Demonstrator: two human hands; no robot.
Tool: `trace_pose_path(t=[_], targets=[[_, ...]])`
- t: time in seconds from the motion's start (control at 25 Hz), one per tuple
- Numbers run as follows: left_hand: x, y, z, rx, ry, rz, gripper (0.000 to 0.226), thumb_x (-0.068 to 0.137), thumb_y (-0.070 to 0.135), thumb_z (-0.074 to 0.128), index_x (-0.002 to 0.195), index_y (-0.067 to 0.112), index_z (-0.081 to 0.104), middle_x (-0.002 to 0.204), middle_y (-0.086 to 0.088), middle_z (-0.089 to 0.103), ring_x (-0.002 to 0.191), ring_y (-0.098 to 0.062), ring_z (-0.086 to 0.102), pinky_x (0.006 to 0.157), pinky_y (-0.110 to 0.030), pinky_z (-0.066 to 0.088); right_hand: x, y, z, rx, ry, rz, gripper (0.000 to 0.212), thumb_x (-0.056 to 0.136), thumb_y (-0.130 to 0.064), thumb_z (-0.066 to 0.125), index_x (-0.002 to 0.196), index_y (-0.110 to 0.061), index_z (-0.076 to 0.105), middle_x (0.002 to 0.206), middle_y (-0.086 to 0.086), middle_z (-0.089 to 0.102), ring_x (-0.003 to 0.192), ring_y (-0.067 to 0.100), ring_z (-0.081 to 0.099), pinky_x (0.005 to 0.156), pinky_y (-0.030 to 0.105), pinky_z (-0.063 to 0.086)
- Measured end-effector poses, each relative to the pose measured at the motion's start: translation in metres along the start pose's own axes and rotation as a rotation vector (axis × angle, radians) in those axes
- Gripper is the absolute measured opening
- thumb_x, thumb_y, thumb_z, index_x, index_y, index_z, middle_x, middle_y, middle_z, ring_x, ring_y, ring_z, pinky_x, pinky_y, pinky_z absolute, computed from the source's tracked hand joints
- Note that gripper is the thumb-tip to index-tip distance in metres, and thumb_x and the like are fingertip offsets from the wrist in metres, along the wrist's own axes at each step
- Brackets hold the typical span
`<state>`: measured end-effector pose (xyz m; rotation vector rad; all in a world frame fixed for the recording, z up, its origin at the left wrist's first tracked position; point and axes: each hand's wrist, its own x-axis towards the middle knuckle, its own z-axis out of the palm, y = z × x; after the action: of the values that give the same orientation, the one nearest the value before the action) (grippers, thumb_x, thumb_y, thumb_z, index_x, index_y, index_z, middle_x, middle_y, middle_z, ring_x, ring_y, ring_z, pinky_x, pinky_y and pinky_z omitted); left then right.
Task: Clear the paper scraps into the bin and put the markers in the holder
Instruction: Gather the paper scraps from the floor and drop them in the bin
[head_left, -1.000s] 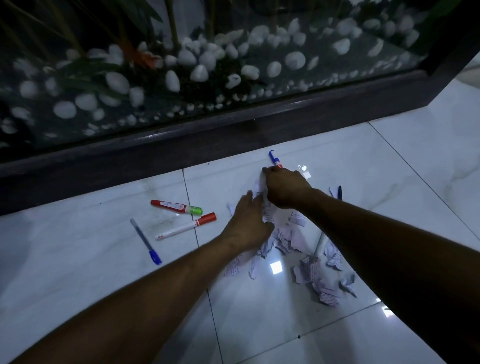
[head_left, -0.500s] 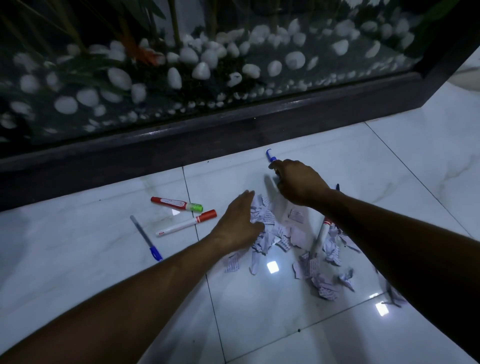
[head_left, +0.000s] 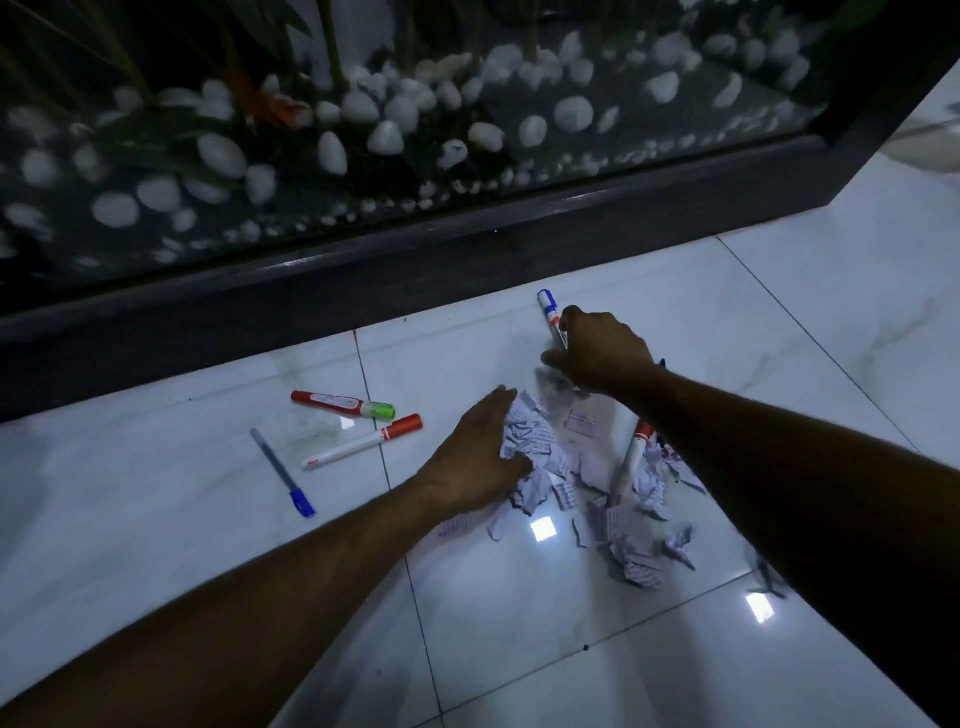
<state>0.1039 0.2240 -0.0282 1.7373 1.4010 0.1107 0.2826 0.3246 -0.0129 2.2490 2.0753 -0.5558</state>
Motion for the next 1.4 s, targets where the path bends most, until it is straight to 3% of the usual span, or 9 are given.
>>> trace_pose_path(t=[0.16, 0.28, 0.44, 0.6, 0.72, 0.96, 1.08, 1.28, 1.4], targets=[[-0.002, 0.018, 0.007, -0.019, -0.023, 0.054, 0.078, 0.096, 0.034, 0.062, 0.158, 0.02, 0.015, 0.166, 0.002, 0.019, 0.152, -0.019, 0.024, 0.112, -0.016, 0.017, 0.0, -0.012, 0.01, 0.09, 0.024, 0.103, 0.053, 0.091, -0.029, 0.067, 0.136, -0.014, 0.043, 0.115, 0.008, 0.065, 0.086, 0.026, 0.068, 0.073, 0.035, 0.053], [-0.008, 0.024, 0.02, 0.007, -0.052, 0.047, 0.087, 0.094, 0.041, 0.063, 0.159, 0.027, 0.007, 0.168, 0.007, 0.011, 0.154, -0.019, 0.017, 0.121, -0.031, 0.016, 0.005, -0.018, 0.011, 0.18, 0.028, 0.152, 0.05, 0.091, -0.024, 0.069, 0.133, -0.015, 0.045, 0.118, 0.01, 0.065, 0.091, 0.026, 0.067, 0.079, 0.036, 0.056], [-0.011, 0.026, 0.022, 0.024, -0.066, 0.077, 0.086, 0.096, 0.034, 0.062, 0.16, 0.025, 0.005, 0.168, 0.006, 0.009, 0.155, -0.018, 0.014, 0.122, -0.036, 0.013, 0.009, -0.032, 0.003, 0.648, -0.008, 0.121, 0.037, 0.092, -0.025, 0.07, 0.124, -0.015, 0.056, 0.11, 0.007, 0.065, 0.087, 0.021, 0.068, 0.072, 0.03, 0.057], [-0.003, 0.011, 0.018, 0.005, -0.017, 0.102, 0.087, 0.095, 0.034, 0.063, 0.16, 0.025, 0.006, 0.169, 0.006, 0.005, 0.155, -0.015, 0.011, 0.123, -0.03, 0.013, 0.004, 0.02, -0.019, 0.133, 0.225, 0.081, 0.031, 0.097, -0.035, 0.057, 0.12, -0.015, 0.059, 0.112, 0.008, 0.066, 0.093, 0.024, 0.063, 0.078, 0.034, 0.049], [0.008, 0.005, 0.016, 0.005, 0.012, 0.104, 0.088, 0.093, 0.029, 0.064, 0.16, 0.024, 0.007, 0.169, 0.006, 0.005, 0.154, -0.012, 0.009, 0.121, -0.025, 0.011, -0.01, 0.077, -0.027, -0.073, 0.223, 0.198, 0.038, 0.092, -0.04, 0.059, 0.12, -0.013, 0.058, 0.114, 0.01, 0.063, 0.101, 0.03, 0.061, 0.08, 0.038, 0.048], [0.032, 0.022, 0.022, -0.025, 0.017, 0.135, 0.085, 0.093, 0.024, 0.063, 0.16, 0.023, 0.01, 0.169, 0.004, 0.009, 0.154, -0.013, 0.012, 0.12, -0.026, 0.014, -0.032, 0.115, -0.007, 0.216, -0.01, 0.405, 0.038, 0.075, -0.045, 0.076, 0.083, -0.011, 0.062, 0.085, 0.011, 0.069, 0.076, 0.029, 0.07, 0.071, 0.039, 0.06], [0.036, 0.032, 0.028, 0.0, 0.078, 0.162, 0.079, 0.092, 0.029, 0.065, 0.157, 0.021, 0.021, 0.166, 0.001, 0.021, 0.15, -0.017, 0.023, 0.117, -0.027, 0.021, -0.028, 0.108, 0.004, 0.263, 0.009, 0.386, 0.039, 0.074, -0.043, 0.076, 0.091, -0.009, 0.066, 0.088, 0.011, 0.071, 0.077, 0.029, 0.072, 0.076, 0.044, 0.062], [0.03, 0.054, 0.043, 0.254, 0.361, 0.252, 0.027, 0.093, 0.039, 0.062, 0.11, 0.019, 0.067, 0.114, -0.004, 0.059, 0.105, -0.019, 0.055, 0.086, -0.03, 0.047, -0.025, 0.102, 0.003, 0.3, -0.004, 0.383, 0.035, 0.079, -0.039, 0.07, 0.094, -0.008, 0.062, 0.088, 0.011, 0.069, 0.078, 0.029, 0.071, 0.073, 0.039, 0.06], [0.038, 0.075, 0.055, 0.248, 0.313, 0.153, 0.03, 0.093, 0.044, 0.062, 0.098, 0.015, 0.07, 0.097, -0.005, 0.07, 0.089, -0.021, 0.066, 0.076, -0.029, 0.048, -0.024, 0.101, -0.006, 0.429, 0.013, 0.405, 0.031, 0.075, -0.035, 0.071, 0.088, -0.009, 0.062, 0.087, 0.011, 0.071, 0.075, 0.027, 0.072, 0.074, 0.04, 0.061]])
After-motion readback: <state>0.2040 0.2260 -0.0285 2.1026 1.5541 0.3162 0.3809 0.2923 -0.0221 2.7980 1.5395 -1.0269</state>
